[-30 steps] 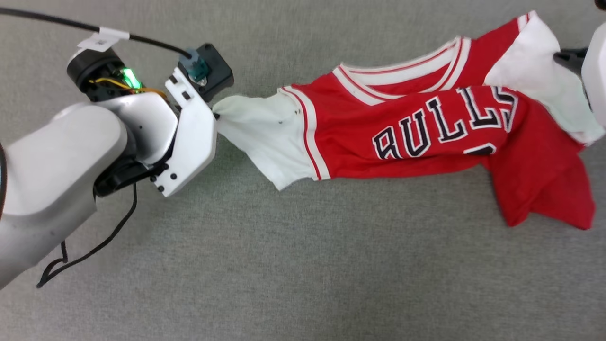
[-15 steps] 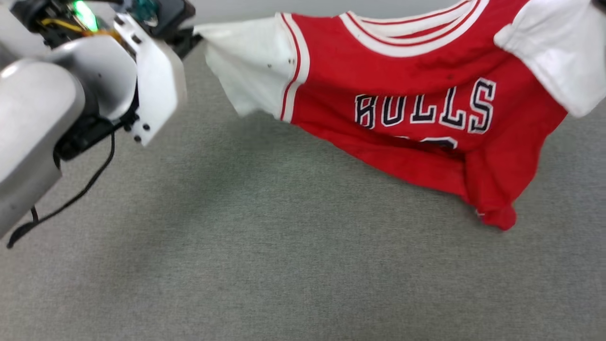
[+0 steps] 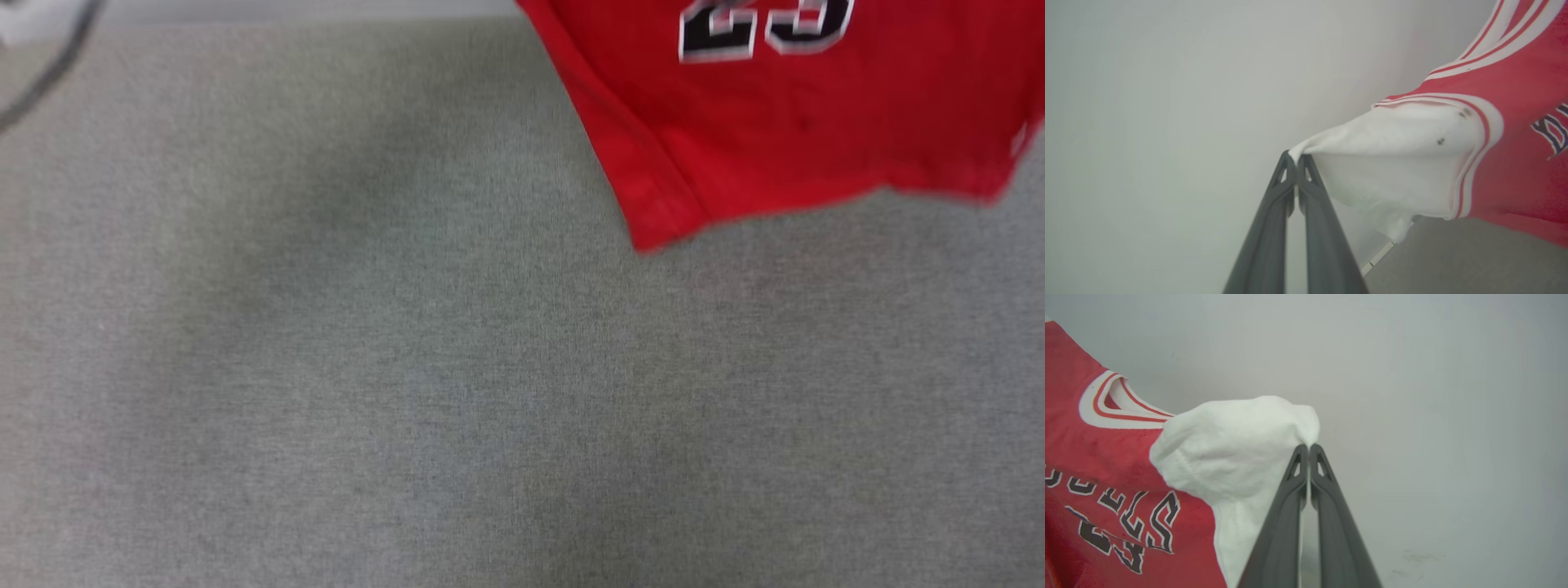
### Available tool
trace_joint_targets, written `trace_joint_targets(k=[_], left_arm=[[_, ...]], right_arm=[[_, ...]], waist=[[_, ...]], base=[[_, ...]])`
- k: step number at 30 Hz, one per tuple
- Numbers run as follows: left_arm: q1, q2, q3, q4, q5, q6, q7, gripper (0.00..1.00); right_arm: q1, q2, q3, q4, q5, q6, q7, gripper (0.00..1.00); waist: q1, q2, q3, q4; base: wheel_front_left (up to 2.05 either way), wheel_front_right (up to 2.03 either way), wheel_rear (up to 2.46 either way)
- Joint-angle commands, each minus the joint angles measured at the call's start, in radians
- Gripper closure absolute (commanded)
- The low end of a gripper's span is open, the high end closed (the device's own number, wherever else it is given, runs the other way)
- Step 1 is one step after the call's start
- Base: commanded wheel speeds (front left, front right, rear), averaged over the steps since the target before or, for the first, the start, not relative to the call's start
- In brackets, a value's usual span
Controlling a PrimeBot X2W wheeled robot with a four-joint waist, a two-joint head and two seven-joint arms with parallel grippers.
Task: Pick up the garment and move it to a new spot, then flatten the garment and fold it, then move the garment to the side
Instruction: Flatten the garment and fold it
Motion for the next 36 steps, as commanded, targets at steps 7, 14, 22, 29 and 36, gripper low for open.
trace_joint_targets(k=[7, 14, 22, 29, 36], left_arm=[[-0.231, -0.032, 0.064, 0.140, 0.077, 0.004, -0.082, 1.00], [-0.372, -0.052, 0.100, 0.247, 0.096, -0.018, -0.132, 1.00], [-0.365, -0.072, 0.108, 0.365, 0.069, -0.041, -0.200, 1.00], [-0.275, -0.079, 0.078, 0.441, 0.051, -0.062, -0.268, 1.00], [-0.073, -0.066, 0.082, 0.466, -0.022, -0.067, -0.369, 1.00]], right_arm=[[-0.261, 0.100, -0.040, 0.130, -0.124, -0.001, -0.042, 1.00], [-0.424, 0.170, -0.046, 0.250, -0.211, -0.001, -0.098, 1.00], [-0.431, 0.215, 0.001, 0.351, -0.203, -0.001, -0.183, 1.00], [-0.341, 0.237, 0.074, 0.405, -0.148, -0.001, -0.257, 1.00], [-0.167, 0.255, 0.143, 0.418, -0.066, -0.001, -0.351, 1.00]], waist=[[0.0000, 0.0000, 0.167, -0.001], [0.0000, 0.0000, 0.238, 0.012], [0.0000, 0.0000, 0.277, 0.026], [0.0000, 0.0000, 0.270, 0.023], [0.0000, 0.0000, 0.205, 0.013]], base=[[0.00, 0.00, 0.00], [0.00, 0.00, 0.00], [0.00, 0.00, 0.00], [0.00, 0.00, 0.00], [0.00, 0.00, 0.00]])
